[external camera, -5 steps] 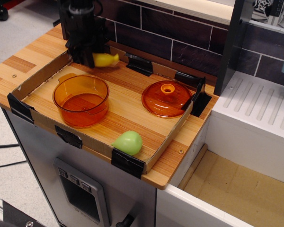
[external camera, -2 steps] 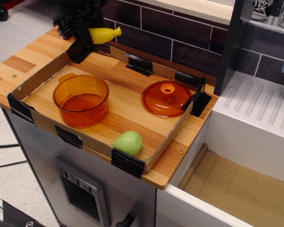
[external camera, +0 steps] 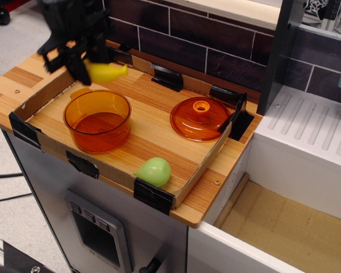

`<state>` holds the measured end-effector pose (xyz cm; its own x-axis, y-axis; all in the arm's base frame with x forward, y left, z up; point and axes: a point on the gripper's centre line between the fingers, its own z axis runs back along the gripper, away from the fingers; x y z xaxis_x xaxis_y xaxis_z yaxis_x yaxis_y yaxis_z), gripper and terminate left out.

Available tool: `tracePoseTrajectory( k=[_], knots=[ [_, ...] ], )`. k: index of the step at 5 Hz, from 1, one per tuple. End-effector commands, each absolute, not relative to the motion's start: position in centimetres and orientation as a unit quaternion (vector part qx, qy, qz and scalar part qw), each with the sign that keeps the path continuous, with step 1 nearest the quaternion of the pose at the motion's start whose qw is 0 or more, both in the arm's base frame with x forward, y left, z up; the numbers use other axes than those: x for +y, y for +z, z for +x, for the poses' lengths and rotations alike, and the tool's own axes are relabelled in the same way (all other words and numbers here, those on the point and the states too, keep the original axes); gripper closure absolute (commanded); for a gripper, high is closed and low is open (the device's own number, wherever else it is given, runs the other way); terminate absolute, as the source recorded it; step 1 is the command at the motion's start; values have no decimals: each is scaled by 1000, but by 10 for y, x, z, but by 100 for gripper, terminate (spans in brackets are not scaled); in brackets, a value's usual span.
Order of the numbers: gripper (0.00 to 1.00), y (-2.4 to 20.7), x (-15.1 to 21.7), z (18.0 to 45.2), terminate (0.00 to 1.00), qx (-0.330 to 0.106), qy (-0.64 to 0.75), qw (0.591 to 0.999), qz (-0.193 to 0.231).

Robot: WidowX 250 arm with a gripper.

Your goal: Put banana in pot

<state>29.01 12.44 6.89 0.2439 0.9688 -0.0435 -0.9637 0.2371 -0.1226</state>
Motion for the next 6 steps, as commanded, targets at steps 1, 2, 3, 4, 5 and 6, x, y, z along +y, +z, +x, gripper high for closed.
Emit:
tracePoseTrajectory(
  k=[1, 2, 3, 4, 5, 6],
  knots=[
    [100, 64, 130, 284, 0, -61, 595, 801, -31],
    [0, 62, 125, 282, 0, -59, 573, 817, -25],
    [0, 70, 121, 276, 0, -55, 554, 830, -41],
    [0, 95, 120, 275, 0, -63, 557, 824, -77],
    [0, 120, 121, 281, 0, -70, 568, 814, -96],
    [0, 139, 124, 293, 0, -49, 591, 799, -104]
  ],
)
